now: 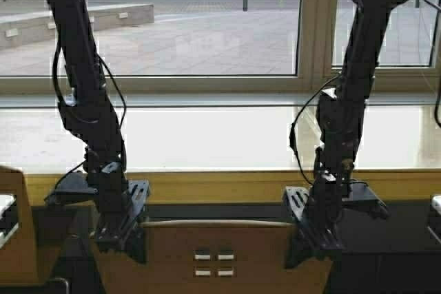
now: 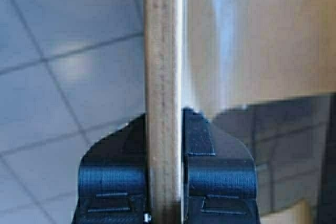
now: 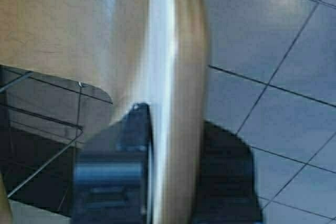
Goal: Push the chairs under the table
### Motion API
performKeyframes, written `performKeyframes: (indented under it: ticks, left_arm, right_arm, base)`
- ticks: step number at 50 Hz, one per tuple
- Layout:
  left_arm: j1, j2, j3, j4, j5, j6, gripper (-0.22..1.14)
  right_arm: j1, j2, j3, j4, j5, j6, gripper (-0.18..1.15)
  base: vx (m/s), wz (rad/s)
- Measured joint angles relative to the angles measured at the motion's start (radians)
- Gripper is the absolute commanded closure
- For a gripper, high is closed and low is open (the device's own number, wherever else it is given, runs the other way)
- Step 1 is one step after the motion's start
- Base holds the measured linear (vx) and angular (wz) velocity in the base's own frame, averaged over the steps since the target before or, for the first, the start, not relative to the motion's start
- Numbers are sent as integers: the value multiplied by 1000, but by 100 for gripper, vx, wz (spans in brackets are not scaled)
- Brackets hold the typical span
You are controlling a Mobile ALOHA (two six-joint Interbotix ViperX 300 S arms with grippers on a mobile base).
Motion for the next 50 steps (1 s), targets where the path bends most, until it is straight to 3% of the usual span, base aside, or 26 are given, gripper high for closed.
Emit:
performKeyframes:
  ticks: [50]
  left_arm:
    - [-8,3,8,23,8,-3,88]
  right_arm:
    - [0,9,8,-38,11,14,92]
  base:
    - [23,3]
